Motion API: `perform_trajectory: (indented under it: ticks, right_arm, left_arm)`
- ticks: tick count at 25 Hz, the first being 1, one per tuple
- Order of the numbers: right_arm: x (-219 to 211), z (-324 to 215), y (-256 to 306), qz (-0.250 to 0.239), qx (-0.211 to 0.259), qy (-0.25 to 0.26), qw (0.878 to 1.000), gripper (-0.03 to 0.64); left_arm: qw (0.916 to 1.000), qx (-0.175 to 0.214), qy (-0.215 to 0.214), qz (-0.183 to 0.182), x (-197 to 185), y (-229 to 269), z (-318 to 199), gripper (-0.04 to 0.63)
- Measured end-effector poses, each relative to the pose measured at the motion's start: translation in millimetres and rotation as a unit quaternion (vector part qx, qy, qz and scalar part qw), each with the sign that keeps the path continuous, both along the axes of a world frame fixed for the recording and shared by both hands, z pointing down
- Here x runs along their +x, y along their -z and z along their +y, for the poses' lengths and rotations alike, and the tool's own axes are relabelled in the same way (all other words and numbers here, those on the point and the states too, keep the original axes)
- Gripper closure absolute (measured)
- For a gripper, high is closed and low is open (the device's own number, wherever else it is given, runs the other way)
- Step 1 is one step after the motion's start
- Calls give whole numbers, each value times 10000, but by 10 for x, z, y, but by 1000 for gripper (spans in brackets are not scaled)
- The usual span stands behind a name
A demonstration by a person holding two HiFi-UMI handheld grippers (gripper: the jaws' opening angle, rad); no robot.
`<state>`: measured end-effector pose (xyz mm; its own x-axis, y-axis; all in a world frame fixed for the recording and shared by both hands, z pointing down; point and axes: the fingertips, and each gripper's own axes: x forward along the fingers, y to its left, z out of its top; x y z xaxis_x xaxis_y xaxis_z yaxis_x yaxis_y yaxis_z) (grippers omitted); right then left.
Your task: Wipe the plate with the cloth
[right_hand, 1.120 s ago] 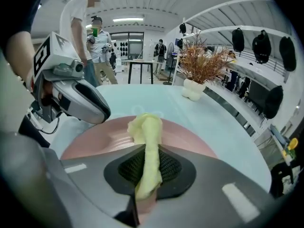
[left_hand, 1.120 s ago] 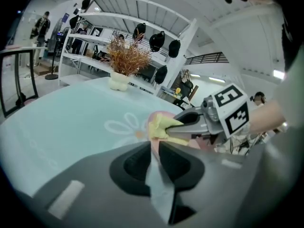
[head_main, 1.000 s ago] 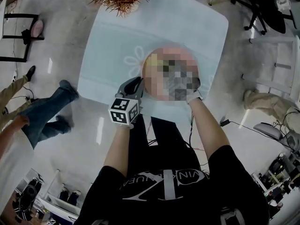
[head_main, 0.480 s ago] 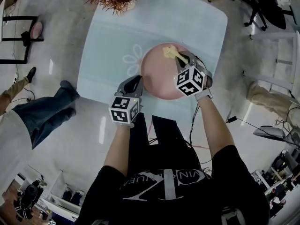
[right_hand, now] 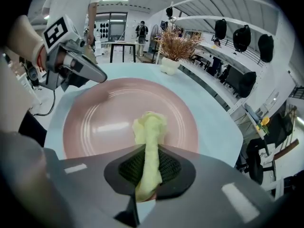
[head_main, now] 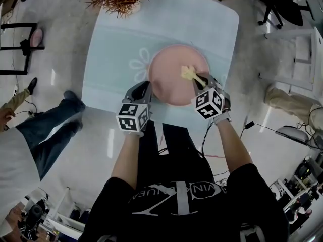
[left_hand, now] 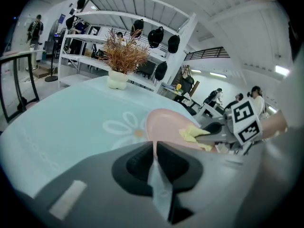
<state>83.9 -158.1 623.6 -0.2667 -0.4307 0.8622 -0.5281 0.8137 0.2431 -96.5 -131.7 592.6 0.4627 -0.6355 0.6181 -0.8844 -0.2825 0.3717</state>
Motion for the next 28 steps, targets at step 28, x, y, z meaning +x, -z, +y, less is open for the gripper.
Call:
perform_trajectory:
  ticks: [28]
  right_arm:
    - [-1361, 198, 3, -656, -641, 1263, 9877, 576]
  left_arm:
    - [9999, -30, -17, 107, 13, 11, -12, 595]
